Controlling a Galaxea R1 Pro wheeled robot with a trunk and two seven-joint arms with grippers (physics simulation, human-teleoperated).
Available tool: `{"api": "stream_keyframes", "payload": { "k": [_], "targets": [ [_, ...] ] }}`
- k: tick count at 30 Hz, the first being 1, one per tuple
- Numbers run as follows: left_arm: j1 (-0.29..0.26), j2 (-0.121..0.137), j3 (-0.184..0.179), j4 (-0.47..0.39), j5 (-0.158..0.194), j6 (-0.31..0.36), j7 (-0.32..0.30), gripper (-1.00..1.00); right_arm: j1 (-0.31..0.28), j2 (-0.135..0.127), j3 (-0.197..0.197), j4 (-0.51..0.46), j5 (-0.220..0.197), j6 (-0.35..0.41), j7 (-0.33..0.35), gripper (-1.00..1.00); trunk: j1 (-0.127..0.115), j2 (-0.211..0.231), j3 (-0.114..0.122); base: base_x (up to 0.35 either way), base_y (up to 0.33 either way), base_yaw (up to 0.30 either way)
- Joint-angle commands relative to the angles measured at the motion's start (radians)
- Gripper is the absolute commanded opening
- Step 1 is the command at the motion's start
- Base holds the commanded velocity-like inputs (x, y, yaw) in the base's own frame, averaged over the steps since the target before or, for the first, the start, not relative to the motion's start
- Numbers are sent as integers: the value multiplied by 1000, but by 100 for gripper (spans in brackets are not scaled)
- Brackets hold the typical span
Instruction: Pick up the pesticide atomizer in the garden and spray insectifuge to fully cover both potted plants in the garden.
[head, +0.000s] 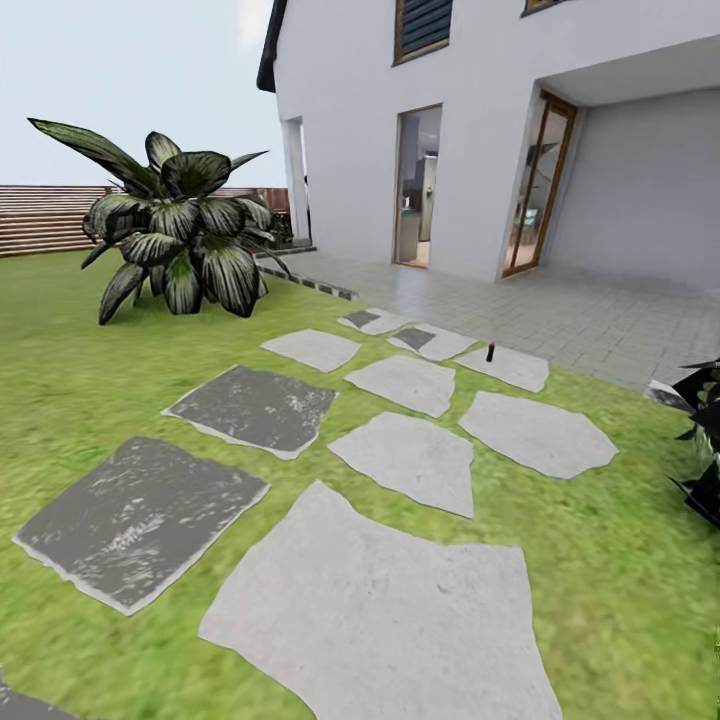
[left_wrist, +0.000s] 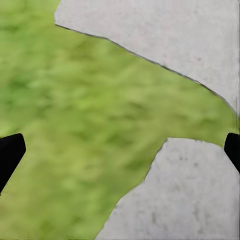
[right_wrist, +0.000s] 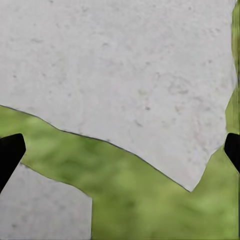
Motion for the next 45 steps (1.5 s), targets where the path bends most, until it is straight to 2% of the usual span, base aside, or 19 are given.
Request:
{"api": "stream_keyframes", "payload": {
  "k": [1, 34, 45],
  "targets": [
    [0, 0, -1, 1, 7, -3, -1, 100, -1, 0, 0, 1, 1, -3, 1, 100, 0, 0, -1, 339, 0, -266],
    [0, 0, -1, 0, 6, -3, -1, 100, -1, 0, -2, 1, 1, -3, 0, 100, 0, 0, -1, 339, -2, -286],
    [0, 0, -1, 0, 6, -3, -1, 100, -1, 0, -1, 1, 1, -3, 2, 100, 0, 0, -1, 340, -73, -53]
  ]
}}
